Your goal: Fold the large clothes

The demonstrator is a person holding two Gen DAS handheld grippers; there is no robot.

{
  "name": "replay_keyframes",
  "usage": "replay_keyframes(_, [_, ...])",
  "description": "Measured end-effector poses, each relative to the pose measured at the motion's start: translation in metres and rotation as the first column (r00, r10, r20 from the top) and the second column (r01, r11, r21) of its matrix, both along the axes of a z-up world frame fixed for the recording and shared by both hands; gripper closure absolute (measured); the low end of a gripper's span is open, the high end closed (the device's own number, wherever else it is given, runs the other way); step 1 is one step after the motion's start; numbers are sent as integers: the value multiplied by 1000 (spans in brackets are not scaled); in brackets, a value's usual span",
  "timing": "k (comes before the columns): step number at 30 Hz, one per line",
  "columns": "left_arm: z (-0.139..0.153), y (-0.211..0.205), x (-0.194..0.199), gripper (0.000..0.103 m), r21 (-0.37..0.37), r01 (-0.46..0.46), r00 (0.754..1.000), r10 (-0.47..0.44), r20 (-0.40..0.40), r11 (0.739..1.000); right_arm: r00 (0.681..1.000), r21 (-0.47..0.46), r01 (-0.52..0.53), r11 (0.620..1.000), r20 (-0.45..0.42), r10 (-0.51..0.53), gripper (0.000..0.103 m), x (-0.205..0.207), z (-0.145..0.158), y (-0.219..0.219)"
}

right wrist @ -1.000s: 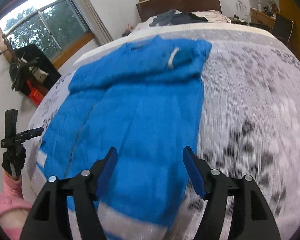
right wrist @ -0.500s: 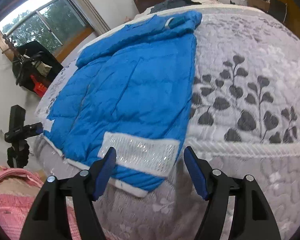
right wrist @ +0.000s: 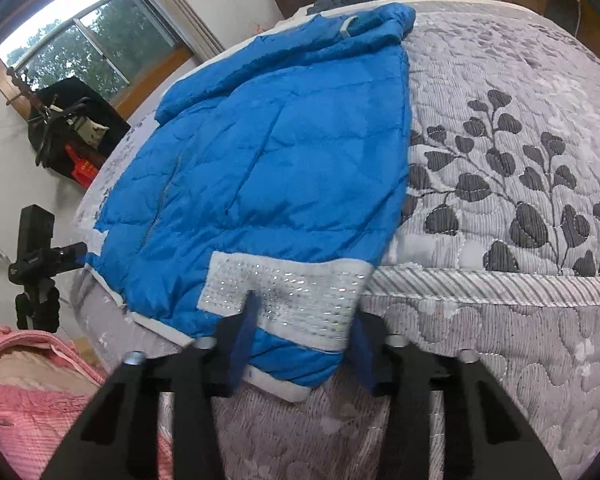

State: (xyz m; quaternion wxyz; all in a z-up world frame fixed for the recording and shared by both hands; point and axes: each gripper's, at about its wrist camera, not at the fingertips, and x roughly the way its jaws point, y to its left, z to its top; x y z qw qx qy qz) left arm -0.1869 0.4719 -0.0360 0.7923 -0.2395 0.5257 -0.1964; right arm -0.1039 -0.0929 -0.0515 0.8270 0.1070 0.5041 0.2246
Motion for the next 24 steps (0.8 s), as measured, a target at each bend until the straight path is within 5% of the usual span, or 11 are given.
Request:
replay_keyframes(3, [-2,7,1,55,-4,-36,999,36,-14,999,1000,22,8,1000,4,-8,79,0,1,-4])
replay_keyframes(10, [4,16,0,84,-59,-72,997,73,21,996,999,54,8,999,33,-10,87,-3,13,-11])
replay_keyframes(24, [75,19,50,89,-220,-25,969,78,235,975,985,205,-44,978,172,9,91,39,96,-23])
